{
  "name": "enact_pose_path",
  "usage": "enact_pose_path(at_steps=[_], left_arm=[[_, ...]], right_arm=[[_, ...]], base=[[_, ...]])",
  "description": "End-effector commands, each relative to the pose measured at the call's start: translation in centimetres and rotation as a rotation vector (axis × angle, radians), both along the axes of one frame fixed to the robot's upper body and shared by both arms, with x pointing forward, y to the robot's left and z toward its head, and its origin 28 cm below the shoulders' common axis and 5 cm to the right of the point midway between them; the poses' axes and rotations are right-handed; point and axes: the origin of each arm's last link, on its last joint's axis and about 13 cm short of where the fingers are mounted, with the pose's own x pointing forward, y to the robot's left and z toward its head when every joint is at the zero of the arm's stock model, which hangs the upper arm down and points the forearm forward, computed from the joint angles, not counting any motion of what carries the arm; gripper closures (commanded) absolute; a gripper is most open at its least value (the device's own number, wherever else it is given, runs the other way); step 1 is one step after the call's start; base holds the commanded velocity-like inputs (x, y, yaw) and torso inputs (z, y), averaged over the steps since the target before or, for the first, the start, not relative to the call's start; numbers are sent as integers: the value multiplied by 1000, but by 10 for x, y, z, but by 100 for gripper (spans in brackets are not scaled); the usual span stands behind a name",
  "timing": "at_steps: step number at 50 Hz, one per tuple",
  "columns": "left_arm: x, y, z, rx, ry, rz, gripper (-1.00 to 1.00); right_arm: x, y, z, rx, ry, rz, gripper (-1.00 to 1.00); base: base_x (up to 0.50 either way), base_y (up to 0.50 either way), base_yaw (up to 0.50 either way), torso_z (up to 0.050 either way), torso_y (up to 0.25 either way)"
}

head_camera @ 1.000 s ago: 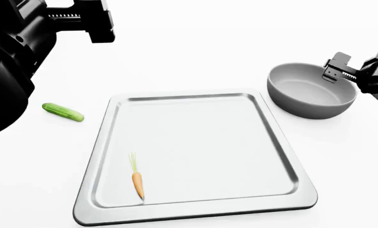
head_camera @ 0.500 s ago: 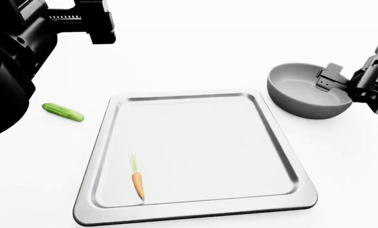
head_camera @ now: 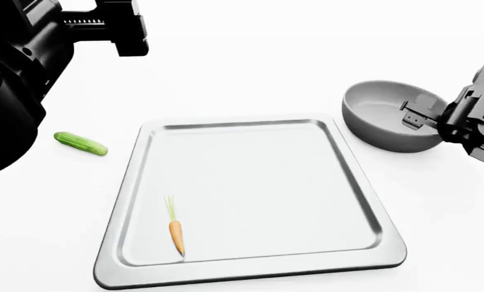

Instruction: Place the two vegetables and bowl onto the tray for setting up a vegetable dip station.

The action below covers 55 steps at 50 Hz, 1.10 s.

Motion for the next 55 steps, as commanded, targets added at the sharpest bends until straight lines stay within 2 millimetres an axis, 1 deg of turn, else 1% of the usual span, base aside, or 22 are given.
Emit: enact_pose_path(at_steps=[1, 11, 17, 23, 32, 34, 36, 39, 43, 49, 51, 55], left_arm=[[0, 0, 0, 1, 0, 0, -100], [0, 0, 0, 0, -1, 0, -100], [0, 0, 1, -2, -1, 1, -100], [0, 1, 1, -6, -2, 3, -100], [-1, 1, 0, -4, -3, 3, -100], [-1, 1, 0, -5, -2, 4, -100], [-1, 0, 0, -4, -2, 3, -100], [-1, 1, 0, -4, -2, 3, -100], [0, 1, 1, -5, -3, 4, -100], [0, 1, 1, -7, -3, 6, -100], [0, 1, 1, -6, -2, 5, -100], [0, 1, 1, -5, -2, 5, -100]], right_arm=[[1, 2, -3, 2, 14, -2, 100], [3, 7, 14, -11, -17, 9, 100], [4, 10, 40, -30, -69, 4, 100], [3, 9, 59, -50, -106, -16, 100], [3, 10, 68, -69, -132, -11, 100], [2, 13, 73, -48, -155, 19, 100], [-1, 20, 83, -52, -170, 70, 100], [-9, 34, 100, 30, -203, 182, 100], [-20, 46, 108, 69, -196, 273, 100], [-39, 58, 110, 41, -168, 369, 100], [-44, 63, 108, 31, -148, 408, 100], [-51, 77, 96, 23, -118, 494, 100]], base=[[0, 0, 0, 0, 0], [0, 0, 0, 0, 0], [0, 0, 0, 0, 0], [0, 0, 0, 0, 0], [0, 0, 0, 0, 1], [0, 0, 0, 0, 0], [0, 0, 0, 0, 0], [0, 0, 0, 0, 0], [0, 0, 0, 0, 0], [0, 0, 0, 0, 0], [0, 0, 0, 0, 0], [0, 0, 0, 0, 0]])
